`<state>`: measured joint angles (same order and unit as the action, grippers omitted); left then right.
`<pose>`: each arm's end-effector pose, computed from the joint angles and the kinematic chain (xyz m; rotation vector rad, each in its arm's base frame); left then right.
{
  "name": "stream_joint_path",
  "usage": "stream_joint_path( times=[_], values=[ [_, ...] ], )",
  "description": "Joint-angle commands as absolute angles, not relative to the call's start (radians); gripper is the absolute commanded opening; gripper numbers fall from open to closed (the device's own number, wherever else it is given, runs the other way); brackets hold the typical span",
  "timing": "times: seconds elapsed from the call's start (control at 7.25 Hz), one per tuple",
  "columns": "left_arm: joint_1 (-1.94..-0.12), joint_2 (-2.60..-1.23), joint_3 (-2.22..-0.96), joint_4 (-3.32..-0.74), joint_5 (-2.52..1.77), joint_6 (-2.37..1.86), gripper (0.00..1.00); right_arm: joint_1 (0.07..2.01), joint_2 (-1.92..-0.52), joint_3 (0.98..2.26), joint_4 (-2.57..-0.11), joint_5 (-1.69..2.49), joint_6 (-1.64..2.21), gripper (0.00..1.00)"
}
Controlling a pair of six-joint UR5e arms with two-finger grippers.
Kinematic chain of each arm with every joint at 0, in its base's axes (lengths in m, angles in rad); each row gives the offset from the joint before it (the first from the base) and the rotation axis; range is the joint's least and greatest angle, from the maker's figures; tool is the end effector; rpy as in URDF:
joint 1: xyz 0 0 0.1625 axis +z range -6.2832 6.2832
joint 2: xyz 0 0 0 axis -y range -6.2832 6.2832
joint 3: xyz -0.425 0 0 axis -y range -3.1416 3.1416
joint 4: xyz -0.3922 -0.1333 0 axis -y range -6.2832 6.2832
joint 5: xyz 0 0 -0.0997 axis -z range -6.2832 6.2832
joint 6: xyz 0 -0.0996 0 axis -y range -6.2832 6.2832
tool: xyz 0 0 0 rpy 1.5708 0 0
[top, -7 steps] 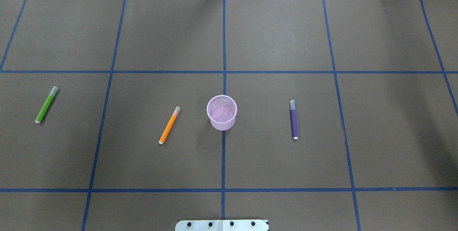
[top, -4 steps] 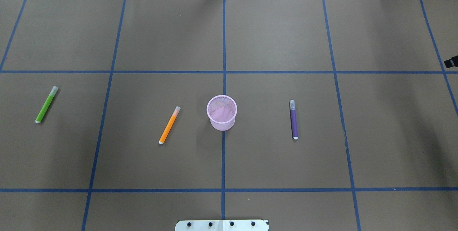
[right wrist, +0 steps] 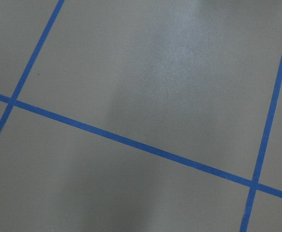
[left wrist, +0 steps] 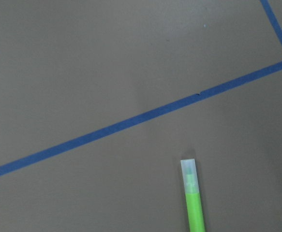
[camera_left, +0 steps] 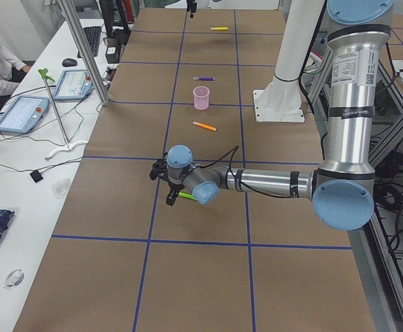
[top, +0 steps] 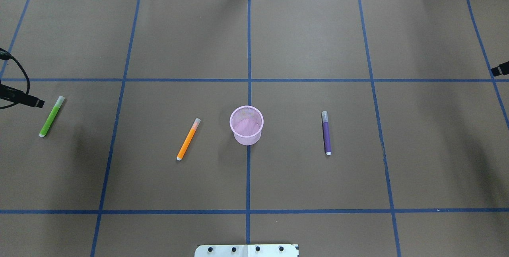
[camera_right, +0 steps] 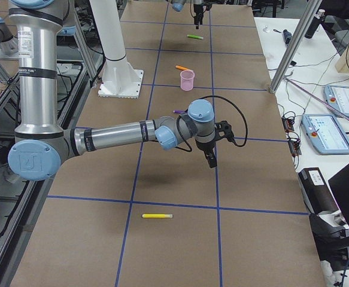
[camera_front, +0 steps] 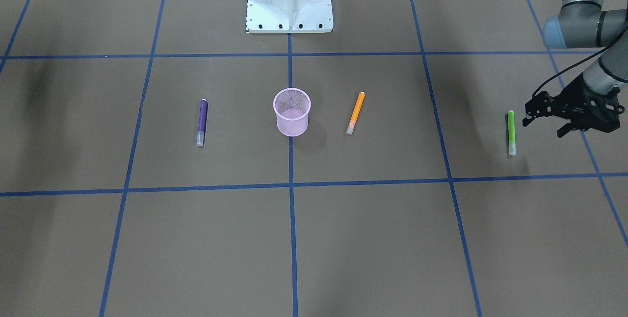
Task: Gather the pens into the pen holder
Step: 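Lower the left gripper onto the green marker and close on it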
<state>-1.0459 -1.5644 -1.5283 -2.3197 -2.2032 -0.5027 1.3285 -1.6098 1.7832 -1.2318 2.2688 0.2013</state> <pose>0.1947 -0.4847 0.6039 0.2911 0.8605 0.2419 -0.0513 -0.4962 0.5371 0.3293 -0.7743 -0.2173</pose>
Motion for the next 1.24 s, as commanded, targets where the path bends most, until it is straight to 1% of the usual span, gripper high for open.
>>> stream_joint_path(
  times=[0.0,0.14,0.28,0.41,0.55,1.1],
  values=[
    [-0.973,-1.578,-1.503,-2.335,-2.134,-0.561,0.95,1.328,-1.611,1.782,-1.232,2.269,0.201,1.00],
    [-0.965,-1.580,-1.502,-2.335,-2.134,-0.561,0.86,1.328,-1.611,1.782,-1.232,2.269,0.201,1.00],
    [-0.965,-1.588,-1.502,-2.335,-2.134,-0.558,0.69,1.328,-1.611,1.782,-1.232,2.269,0.201,1.00],
    [-0.965,-1.591,-1.500,-2.335,-2.134,-0.557,0.55,1.328,-1.611,1.782,-1.232,2.269,0.201,1.00],
    [-0.965,-1.591,-1.497,-2.333,-2.134,-0.557,0.49,1.328,-1.611,1.782,-1.232,2.269,0.201,1.00],
    [-0.963,-1.612,-1.467,-2.335,-2.134,-0.555,0.49,1.328,-1.611,1.779,-1.232,2.267,0.201,1.00]
  ],
)
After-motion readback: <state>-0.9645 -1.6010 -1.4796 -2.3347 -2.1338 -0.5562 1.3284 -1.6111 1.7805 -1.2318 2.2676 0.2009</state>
